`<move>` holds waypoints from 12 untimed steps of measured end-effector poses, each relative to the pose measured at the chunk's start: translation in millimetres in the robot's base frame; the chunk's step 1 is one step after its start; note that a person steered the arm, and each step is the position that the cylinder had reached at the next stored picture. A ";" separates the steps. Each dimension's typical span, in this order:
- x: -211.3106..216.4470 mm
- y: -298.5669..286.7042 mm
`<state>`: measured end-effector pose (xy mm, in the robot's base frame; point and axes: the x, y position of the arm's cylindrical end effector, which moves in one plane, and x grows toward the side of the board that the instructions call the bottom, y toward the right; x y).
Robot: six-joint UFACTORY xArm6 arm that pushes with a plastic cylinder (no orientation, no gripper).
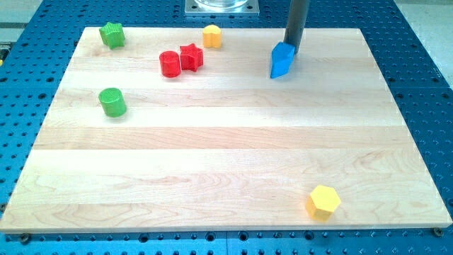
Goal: Push the cube to the top right side of the board
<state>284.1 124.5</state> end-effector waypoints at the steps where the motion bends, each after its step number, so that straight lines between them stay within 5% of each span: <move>1: 35.0 -62.0; 3: 43.8 -178.4; 7: 166.9 -200.2; 8: 166.5 -241.1; 12: 122.2 -241.1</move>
<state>406.4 -116.6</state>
